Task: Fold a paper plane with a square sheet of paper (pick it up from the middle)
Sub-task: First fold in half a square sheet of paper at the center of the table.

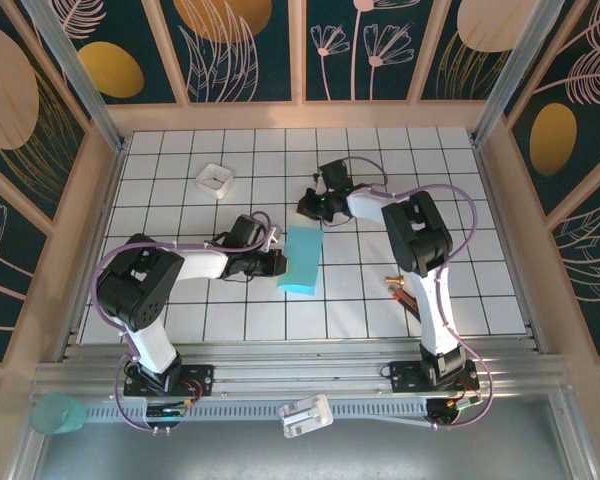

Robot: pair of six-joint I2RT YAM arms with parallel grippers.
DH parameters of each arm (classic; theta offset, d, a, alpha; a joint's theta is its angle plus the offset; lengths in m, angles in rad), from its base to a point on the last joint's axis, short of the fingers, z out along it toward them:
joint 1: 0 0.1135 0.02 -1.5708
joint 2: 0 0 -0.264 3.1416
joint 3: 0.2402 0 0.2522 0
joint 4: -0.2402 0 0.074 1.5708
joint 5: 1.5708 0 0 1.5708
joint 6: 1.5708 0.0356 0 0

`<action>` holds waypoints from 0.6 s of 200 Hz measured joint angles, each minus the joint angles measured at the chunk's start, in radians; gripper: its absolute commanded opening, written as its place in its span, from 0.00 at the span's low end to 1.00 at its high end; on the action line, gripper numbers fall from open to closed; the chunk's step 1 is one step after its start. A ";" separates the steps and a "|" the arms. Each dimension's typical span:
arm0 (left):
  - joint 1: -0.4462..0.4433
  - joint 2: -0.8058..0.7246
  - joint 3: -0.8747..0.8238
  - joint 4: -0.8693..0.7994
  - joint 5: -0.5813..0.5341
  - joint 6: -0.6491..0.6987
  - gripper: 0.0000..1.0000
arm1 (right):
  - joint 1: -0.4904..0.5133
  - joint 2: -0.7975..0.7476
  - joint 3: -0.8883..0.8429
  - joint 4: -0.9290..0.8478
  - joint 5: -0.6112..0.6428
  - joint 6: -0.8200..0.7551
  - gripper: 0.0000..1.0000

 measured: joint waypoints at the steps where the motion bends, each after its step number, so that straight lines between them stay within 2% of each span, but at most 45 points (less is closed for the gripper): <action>1: 0.000 0.000 0.000 0.000 0.000 0.000 0.00 | -0.002 0.000 0.000 0.000 0.002 0.000 0.00; 26: 0.000 0.000 0.003 0.000 0.001 -0.003 0.00 | -0.068 -0.026 -0.023 0.016 0.045 -0.037 0.00; 49: 0.000 -0.001 0.003 0.002 0.001 -0.012 0.00 | -0.077 -0.155 -0.164 0.042 0.048 -0.066 0.00; 82: 0.000 -0.001 0.003 0.003 0.000 -0.024 0.00 | -0.004 -0.349 -0.335 0.105 0.005 -0.078 0.00; 120: 0.000 -0.001 0.003 0.003 -0.001 -0.027 0.00 | 0.097 -0.340 -0.387 0.176 -0.057 -0.048 0.00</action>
